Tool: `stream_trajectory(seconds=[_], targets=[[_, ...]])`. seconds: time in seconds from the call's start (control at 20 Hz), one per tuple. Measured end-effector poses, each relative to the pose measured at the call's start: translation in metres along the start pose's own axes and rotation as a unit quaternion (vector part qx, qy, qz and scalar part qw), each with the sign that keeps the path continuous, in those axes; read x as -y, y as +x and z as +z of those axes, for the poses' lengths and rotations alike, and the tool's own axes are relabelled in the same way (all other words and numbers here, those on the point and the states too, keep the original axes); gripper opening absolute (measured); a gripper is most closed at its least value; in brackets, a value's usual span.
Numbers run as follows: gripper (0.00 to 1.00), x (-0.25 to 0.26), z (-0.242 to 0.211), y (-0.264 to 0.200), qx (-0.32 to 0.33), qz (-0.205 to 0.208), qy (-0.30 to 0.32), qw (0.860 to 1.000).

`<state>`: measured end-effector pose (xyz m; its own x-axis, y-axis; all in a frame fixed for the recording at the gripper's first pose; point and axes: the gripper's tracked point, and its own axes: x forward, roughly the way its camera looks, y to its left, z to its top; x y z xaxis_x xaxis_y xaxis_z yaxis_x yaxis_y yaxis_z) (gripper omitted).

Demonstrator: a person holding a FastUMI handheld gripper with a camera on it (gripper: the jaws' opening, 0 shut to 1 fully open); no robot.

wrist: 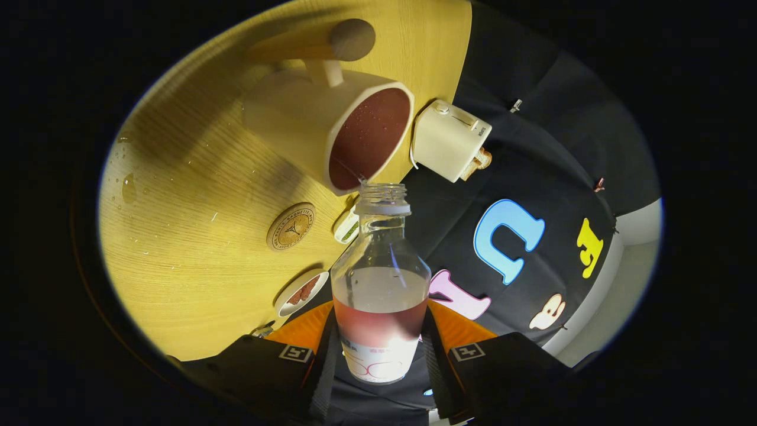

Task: Take the bottle from table, then pour the juice into the cup, finally place the bottle on the coaster

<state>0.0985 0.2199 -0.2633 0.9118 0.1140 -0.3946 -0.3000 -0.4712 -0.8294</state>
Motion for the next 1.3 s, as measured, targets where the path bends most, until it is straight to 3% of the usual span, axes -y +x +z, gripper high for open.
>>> stream_trajectory(seconds=[0.85,1.15,1.3], targets=[[0.7,0.002,-0.004,0.0,0.002,-0.004,0.004,1.0],[0.7,-0.01,-0.009,-0.003,-0.007,0.012,0.086,0.996],[0.7,-0.022,-0.008,-0.007,-0.012,0.03,0.159,0.987]])
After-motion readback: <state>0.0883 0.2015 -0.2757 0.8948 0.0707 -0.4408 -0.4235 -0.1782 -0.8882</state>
